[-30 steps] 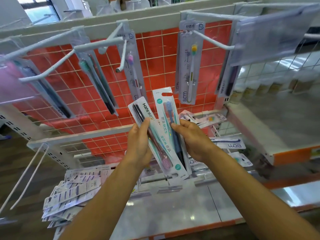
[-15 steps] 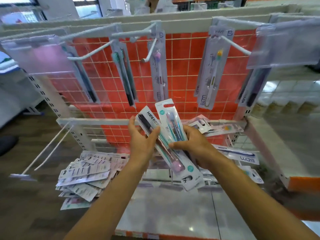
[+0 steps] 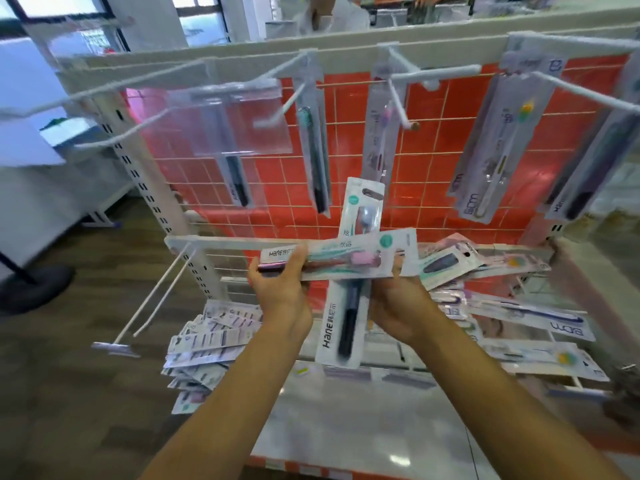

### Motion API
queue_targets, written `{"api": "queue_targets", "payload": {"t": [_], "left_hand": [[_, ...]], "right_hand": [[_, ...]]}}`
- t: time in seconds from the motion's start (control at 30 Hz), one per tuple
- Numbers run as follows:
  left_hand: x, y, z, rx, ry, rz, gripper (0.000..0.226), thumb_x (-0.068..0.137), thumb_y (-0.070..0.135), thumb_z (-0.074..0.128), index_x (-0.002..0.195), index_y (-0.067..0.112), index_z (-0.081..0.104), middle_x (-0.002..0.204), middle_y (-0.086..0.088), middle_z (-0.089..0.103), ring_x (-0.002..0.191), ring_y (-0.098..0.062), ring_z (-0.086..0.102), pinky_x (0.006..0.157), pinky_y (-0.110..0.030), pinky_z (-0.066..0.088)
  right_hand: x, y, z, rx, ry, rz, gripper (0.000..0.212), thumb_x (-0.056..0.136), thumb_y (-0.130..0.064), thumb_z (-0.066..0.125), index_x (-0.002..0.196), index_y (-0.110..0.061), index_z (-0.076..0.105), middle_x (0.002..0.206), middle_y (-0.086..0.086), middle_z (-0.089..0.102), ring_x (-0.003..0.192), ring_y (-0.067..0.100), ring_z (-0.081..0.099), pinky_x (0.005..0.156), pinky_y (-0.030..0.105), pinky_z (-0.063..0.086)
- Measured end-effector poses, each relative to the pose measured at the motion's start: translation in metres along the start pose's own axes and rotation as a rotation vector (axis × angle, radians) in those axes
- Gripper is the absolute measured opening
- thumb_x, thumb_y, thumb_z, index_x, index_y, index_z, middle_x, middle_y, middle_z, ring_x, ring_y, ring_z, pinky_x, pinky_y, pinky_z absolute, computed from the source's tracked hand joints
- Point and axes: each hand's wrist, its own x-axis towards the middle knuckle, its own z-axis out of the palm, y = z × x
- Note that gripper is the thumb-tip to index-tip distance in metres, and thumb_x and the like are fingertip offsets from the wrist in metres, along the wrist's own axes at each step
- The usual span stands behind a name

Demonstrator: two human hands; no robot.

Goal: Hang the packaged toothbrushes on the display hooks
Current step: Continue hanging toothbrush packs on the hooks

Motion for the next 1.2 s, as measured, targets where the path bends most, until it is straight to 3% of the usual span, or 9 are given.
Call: {"api": "queue_targets", "payload": {"t": [0.17,0.27,0.4,0.47,0.53,0.67,0.73,0.97,1.2], "left_hand": [[0.02,0.016,-0.018,0.004,0.079,0.031,0.068,0.076,0.009,0.081,0.132,-0.006,0.044,0.119,-0.028,0.062,0.101,-0.041,0.067,0.072,-0.049,0.061],[0.03,0.022,-0.031,0.047,0.103,0.019,0.073,0.072,0.018,0.085,0.131,-0.003,0.046,0.119,-0.026,0.063,0.1,-0.039,0.068,0.077,-0.054,0.059],[0.042,0.025,-0.044,0.044,0.09,0.0,0.065,0.075,0.019,0.083,0.124,-0.003,0.047,0.119,-0.025,0.062,0.1,-0.037,0.068,0.084,-0.051,0.058],[0.046,0.022,-0.05,0.089,0.054,-0.017,0.046,0.077,0.018,0.081,0.109,0.005,0.05,0.109,-0.021,0.062,0.086,-0.026,0.067,0.072,-0.036,0.057],[0.046,0.02,-0.053,0.149,-0.012,-0.052,0.035,0.08,0.016,0.078,0.099,0.01,0.049,0.101,-0.014,0.062,0.075,-0.016,0.064,0.064,-0.027,0.052],[0.035,0.015,-0.05,0.279,-0.253,-0.111,0.042,0.083,0.011,0.073,0.119,0.008,0.05,0.098,-0.01,0.065,0.074,-0.016,0.067,0.061,-0.028,0.052],[0.028,0.01,-0.047,0.375,-0.391,-0.122,0.031,0.085,0.008,0.069,0.114,0.007,0.056,0.092,-0.006,0.069,0.068,-0.012,0.068,0.056,-0.026,0.054],[0.007,0.003,-0.027,0.707,-0.798,0.002,0.013,0.088,0.003,0.066,0.095,0.013,0.069,0.086,0.001,0.075,0.082,-0.017,0.069,0.074,-0.03,0.058],[-0.006,0.005,-0.003,0.789,-0.99,0.012,0.021,0.095,0.016,0.06,0.115,0.021,0.061,0.106,0.003,0.074,0.099,-0.014,0.07,0.084,-0.029,0.057]], "right_hand": [[0.012,0.029,0.026,-0.009,0.057,-0.064,0.045,0.066,0.007,0.06,0.111,0.003,0.059,0.097,0.012,0.072,0.091,0.025,0.07,0.076,0.033,0.057],[0.015,0.039,0.039,-0.041,0.092,-0.078,0.05,0.064,0.01,0.067,0.112,0.003,0.059,0.099,0.014,0.07,0.092,0.026,0.069,0.075,0.033,0.057],[0.019,0.043,0.051,-0.048,0.151,-0.116,0.034,0.086,0.013,0.053,0.109,-0.012,0.058,0.092,-0.002,0.074,0.088,0.012,0.07,0.079,0.028,0.058],[0.021,0.042,0.051,-0.068,0.217,-0.132,0.028,0.094,0.006,0.048,0.109,-0.015,0.058,0.089,-0.005,0.073,0.086,0.009,0.07,0.076,0.026,0.057],[0.023,0.038,0.048,-0.117,0.313,-0.16,0.023,0.097,-0.001,0.048,0.105,-0.019,0.06,0.088,-0.005,0.072,0.084,0.008,0.069,0.077,0.027,0.056],[0.021,0.032,0.032,-0.131,0.542,-0.23,0.016,0.098,-0.009,0.049,0.105,-0.016,0.062,0.093,0.002,0.069,0.086,0.016,0.067,0.08,0.033,0.055],[0.015,0.028,0.023,-0.124,0.609,-0.269,0.015,0.098,-0.009,0.049,0.103,-0.014,0.063,0.089,0.002,0.069,0.082,0.016,0.068,0.076,0.032,0.056],[-0.008,0.006,0.001,-0.2,0.7,-0.333,0.017,0.097,-0.01,0.051,0.1,-0.018,0.066,0.093,0.0,0.073,0.087,0.016,0.07,0.076,0.032,0.058],[-0.007,-0.006,-0.002,-0.261,0.673,-0.281,0.018,0.096,-0.007,0.054,0.107,-0.016,0.065,0.098,0.003,0.074,0.088,0.017,0.072,0.073,0.03,0.058]]}}
